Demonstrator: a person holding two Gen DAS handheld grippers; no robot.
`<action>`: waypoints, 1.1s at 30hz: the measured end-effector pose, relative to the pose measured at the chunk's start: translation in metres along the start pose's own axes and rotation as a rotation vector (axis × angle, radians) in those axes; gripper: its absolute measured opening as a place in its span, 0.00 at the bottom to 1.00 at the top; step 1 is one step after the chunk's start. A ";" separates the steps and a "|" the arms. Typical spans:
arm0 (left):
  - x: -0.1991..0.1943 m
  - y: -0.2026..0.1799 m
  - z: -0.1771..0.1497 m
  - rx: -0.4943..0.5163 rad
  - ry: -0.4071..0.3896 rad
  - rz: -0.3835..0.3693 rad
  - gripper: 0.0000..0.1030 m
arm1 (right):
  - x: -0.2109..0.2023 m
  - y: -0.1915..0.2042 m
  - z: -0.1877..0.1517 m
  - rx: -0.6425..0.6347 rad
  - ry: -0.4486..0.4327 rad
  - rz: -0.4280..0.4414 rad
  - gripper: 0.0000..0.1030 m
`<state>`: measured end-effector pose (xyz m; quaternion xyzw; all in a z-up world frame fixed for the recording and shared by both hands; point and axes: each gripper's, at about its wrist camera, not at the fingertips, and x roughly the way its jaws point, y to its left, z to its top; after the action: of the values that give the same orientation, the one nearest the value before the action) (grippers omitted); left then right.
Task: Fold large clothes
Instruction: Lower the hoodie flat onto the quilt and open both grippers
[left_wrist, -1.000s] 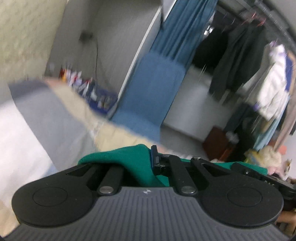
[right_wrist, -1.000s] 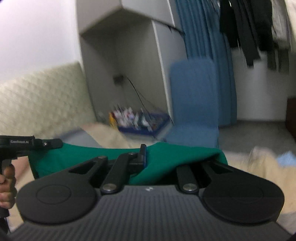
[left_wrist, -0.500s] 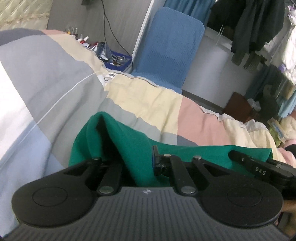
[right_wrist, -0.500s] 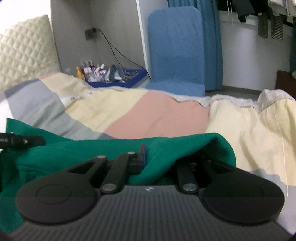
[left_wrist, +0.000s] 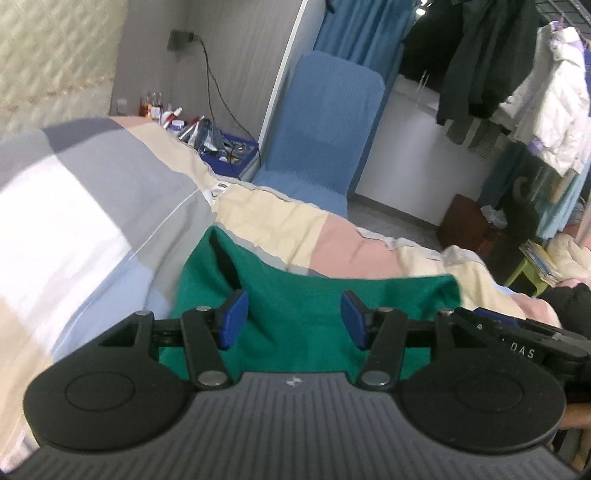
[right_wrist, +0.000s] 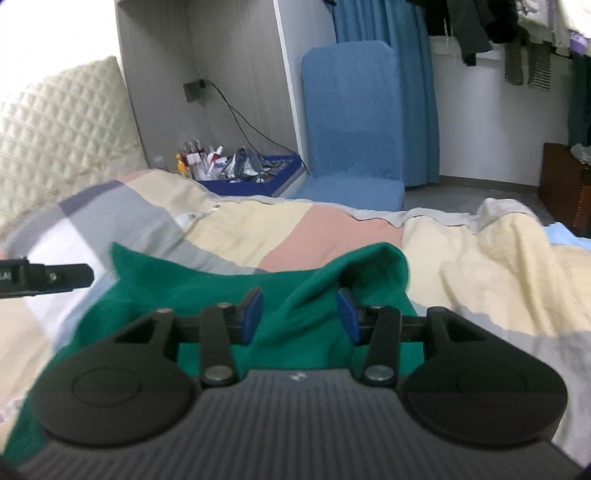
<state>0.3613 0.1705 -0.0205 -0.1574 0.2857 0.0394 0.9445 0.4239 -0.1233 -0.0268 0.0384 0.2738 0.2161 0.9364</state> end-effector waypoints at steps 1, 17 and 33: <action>-0.017 -0.005 -0.004 -0.001 -0.003 -0.004 0.60 | -0.016 0.003 -0.002 -0.001 -0.007 -0.002 0.46; -0.204 -0.068 -0.168 0.027 0.079 -0.030 0.60 | -0.218 0.028 -0.101 -0.041 0.036 -0.019 0.46; -0.172 -0.071 -0.252 0.054 0.254 -0.031 0.60 | -0.225 0.032 -0.194 -0.008 0.263 0.004 0.75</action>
<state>0.0966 0.0251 -0.1040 -0.1399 0.4014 -0.0035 0.9051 0.1383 -0.1994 -0.0736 0.0067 0.3934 0.2222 0.8921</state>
